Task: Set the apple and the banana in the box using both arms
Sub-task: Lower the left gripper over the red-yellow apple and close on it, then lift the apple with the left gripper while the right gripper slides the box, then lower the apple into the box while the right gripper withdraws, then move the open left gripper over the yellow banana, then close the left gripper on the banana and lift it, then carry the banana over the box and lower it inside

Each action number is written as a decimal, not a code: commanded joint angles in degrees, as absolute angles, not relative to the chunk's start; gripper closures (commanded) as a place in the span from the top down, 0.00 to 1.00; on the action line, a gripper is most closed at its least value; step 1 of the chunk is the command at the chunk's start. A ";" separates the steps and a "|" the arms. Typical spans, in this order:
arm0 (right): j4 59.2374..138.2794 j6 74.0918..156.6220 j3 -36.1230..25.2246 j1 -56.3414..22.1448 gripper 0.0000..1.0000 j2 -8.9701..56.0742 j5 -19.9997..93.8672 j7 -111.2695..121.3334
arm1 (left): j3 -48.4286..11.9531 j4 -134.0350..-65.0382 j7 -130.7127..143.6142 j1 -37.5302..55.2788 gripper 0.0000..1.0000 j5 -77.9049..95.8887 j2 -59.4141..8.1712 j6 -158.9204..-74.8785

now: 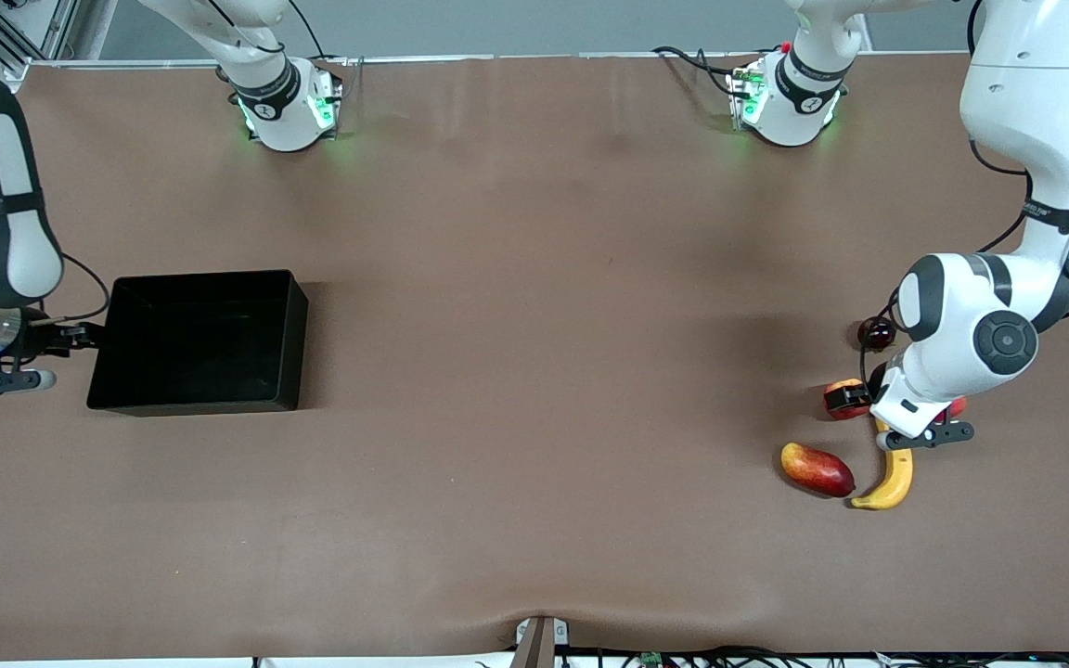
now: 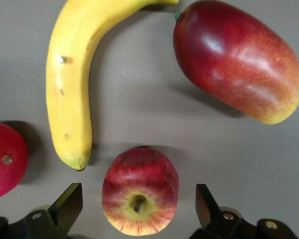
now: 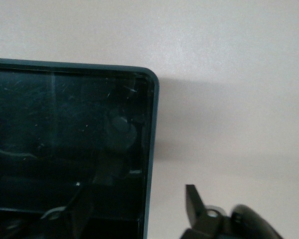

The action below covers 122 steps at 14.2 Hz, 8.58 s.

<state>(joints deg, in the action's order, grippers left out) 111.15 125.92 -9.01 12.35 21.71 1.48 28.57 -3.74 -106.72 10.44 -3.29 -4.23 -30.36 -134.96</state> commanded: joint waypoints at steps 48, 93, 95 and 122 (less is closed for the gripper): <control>88.95 124.28 -7.82 -47.29 0.32 36.04 23.64 -45.70 | -27.77 -96.68 60.11 10.28 0.00 -8.26 -26.79 -112.22; 90.00 80.51 -10.37 -6.94 1.00 -1.05 -1.41 4.22 | -23.47 -89.56 9.40 -23.55 0.44 -38.68 -47.63 -135.79; 89.74 80.77 -10.37 -7.20 1.00 -0.88 -1.58 4.92 | -23.47 -89.56 9.23 -23.64 0.00 -38.50 -46.77 -135.53; 90.53 82.88 -2.11 -1.67 1.00 -3.34 0.44 8.00 | -45.26 -91.58 72.49 6.41 0.00 -31.55 -40.42 -109.78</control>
<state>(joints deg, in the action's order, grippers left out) 90.47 82.85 -2.05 -1.49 -3.07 -0.08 7.33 -45.56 -92.42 69.32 5.37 -29.15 -37.44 -109.25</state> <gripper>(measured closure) 0.000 0.661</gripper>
